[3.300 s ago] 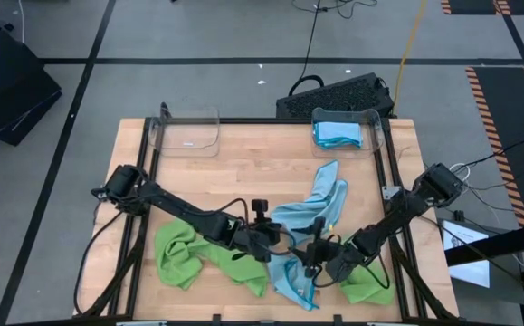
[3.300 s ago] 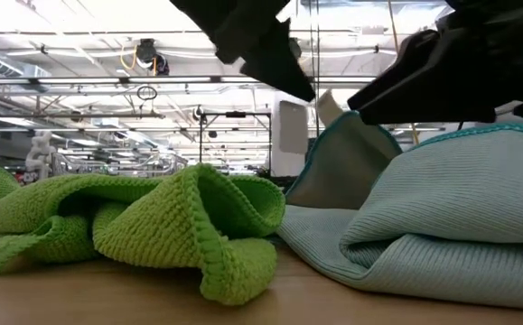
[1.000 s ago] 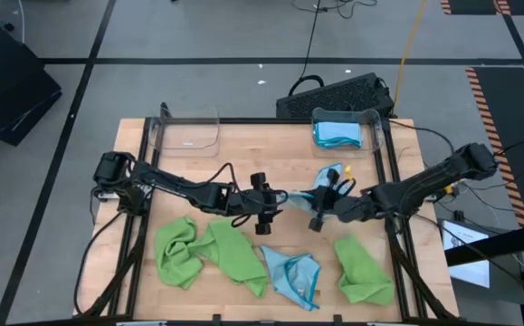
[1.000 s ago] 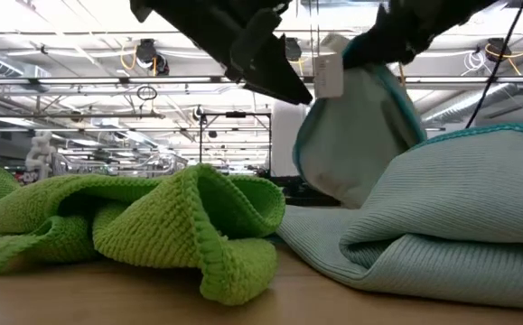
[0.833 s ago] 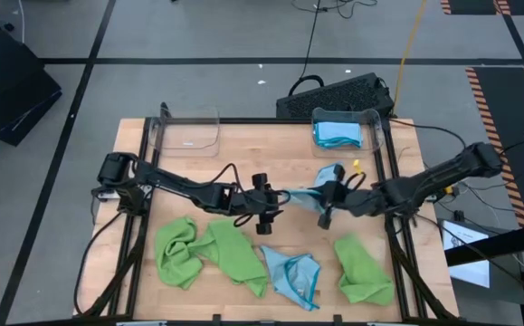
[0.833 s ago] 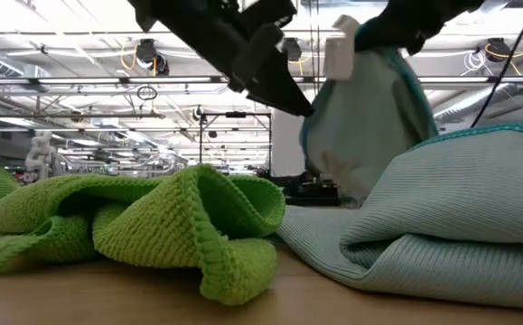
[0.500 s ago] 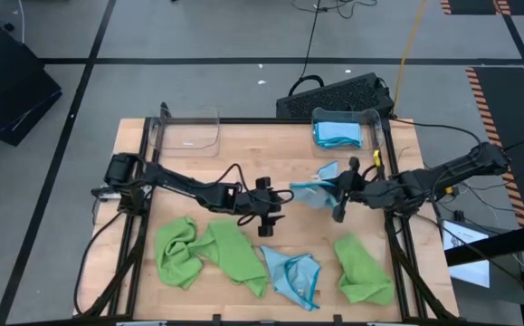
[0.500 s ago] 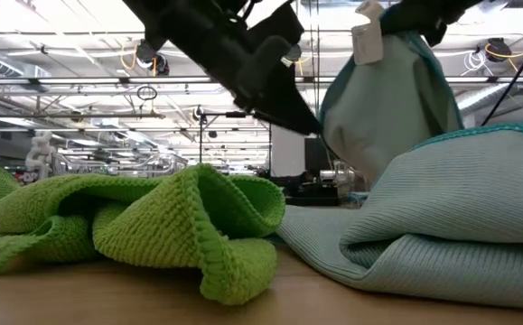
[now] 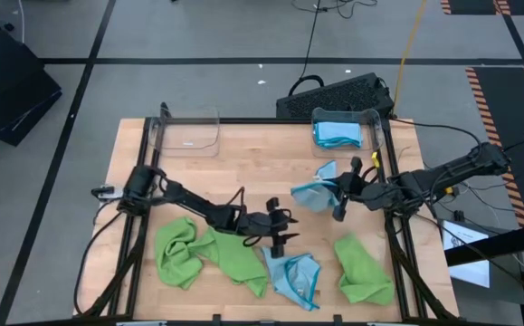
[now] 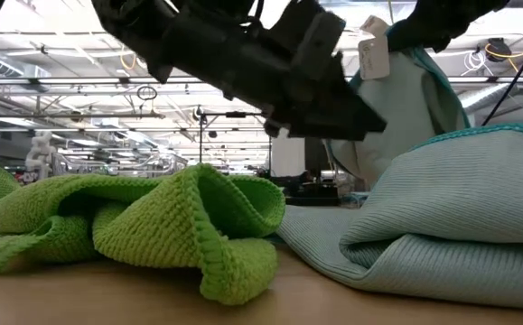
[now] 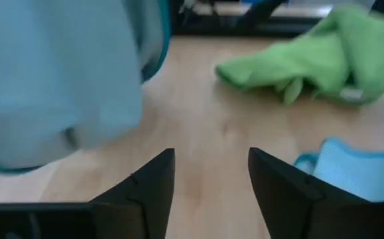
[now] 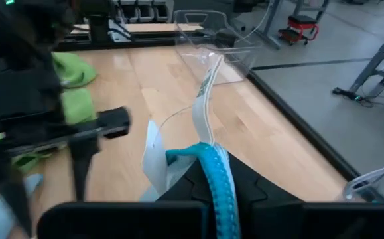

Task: Fold microfiber towels
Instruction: Fold the top blue microfiber cloth

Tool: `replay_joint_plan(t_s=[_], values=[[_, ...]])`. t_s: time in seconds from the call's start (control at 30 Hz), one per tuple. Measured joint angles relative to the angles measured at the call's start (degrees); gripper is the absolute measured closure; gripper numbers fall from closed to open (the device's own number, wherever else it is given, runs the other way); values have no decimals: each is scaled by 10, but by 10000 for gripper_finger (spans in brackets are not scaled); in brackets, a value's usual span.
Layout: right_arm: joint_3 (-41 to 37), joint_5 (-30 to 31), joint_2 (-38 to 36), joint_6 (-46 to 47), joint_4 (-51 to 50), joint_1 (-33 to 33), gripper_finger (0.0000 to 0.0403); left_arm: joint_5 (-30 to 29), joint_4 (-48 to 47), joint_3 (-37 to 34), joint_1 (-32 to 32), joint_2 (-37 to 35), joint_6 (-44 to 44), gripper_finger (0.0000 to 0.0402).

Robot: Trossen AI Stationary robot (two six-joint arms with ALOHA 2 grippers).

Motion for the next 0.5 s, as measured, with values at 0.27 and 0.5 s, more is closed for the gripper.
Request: replay_joint_plan(t_s=[0.27,0.5], values=[[0,-1,-23,1,-13,-1,395,-95,18,0,0,15,37,200],[0,-57,-64,8,-27,0,395,-161,-48,0,10,-66,97,192]])
